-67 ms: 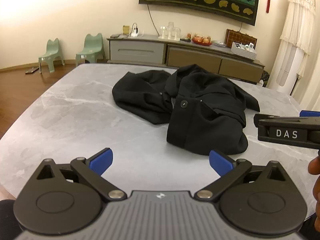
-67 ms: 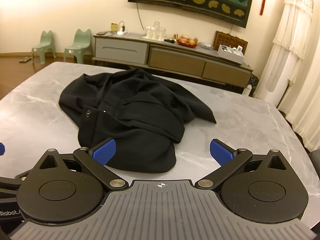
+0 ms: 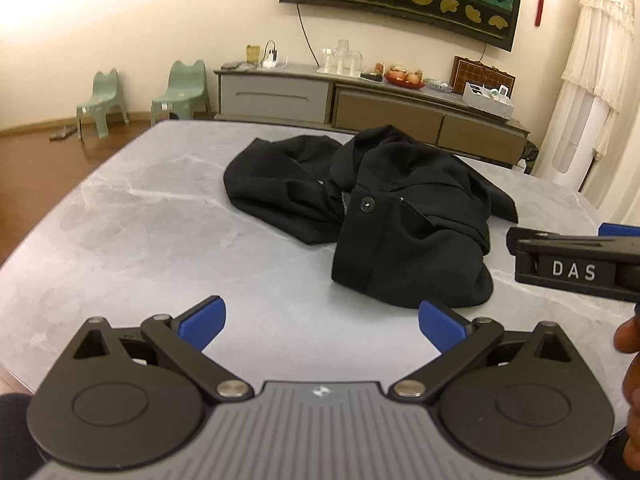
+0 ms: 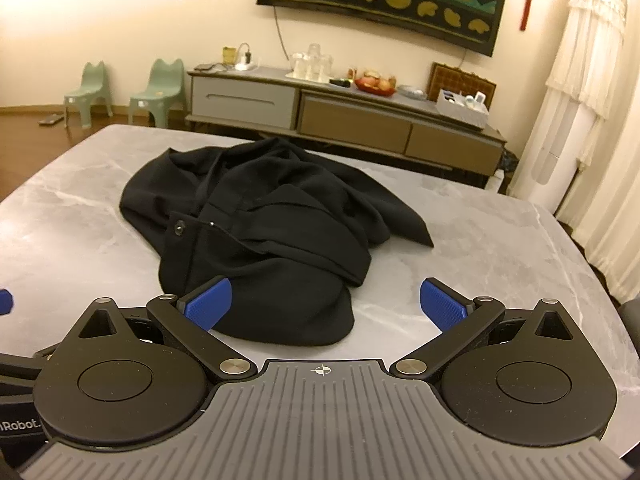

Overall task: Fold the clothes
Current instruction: 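Approach the crumpled black garment with both grippers open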

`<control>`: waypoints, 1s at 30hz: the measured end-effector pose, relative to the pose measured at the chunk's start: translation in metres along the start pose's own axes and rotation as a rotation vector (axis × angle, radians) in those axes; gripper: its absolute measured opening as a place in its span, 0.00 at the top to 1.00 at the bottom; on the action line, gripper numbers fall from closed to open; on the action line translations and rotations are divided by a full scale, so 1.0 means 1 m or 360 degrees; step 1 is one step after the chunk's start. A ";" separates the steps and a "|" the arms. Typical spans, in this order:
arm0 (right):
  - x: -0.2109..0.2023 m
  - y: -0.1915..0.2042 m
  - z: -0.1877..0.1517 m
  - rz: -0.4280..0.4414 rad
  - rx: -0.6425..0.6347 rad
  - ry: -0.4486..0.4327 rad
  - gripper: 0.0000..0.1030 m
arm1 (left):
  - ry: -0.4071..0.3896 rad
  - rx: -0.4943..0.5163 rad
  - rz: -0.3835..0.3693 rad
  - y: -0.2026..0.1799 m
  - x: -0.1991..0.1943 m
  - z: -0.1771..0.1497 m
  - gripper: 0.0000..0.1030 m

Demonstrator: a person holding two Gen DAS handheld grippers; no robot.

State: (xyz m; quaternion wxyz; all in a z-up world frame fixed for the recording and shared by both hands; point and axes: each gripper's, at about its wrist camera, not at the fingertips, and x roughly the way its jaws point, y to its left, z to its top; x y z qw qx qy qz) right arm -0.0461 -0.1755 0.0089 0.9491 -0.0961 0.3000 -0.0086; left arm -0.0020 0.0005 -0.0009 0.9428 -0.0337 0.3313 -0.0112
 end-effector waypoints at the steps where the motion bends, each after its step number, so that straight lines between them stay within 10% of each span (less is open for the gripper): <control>1: 0.000 0.000 0.000 0.0001 0.0004 0.0002 0.01 | 0.0007 -0.0009 -0.0009 0.000 -0.001 -0.001 0.00; 30: -0.024 -0.016 -0.010 0.0117 0.0129 -0.0057 0.01 | 0.0013 0.0209 -0.0009 -0.025 -0.023 0.000 0.00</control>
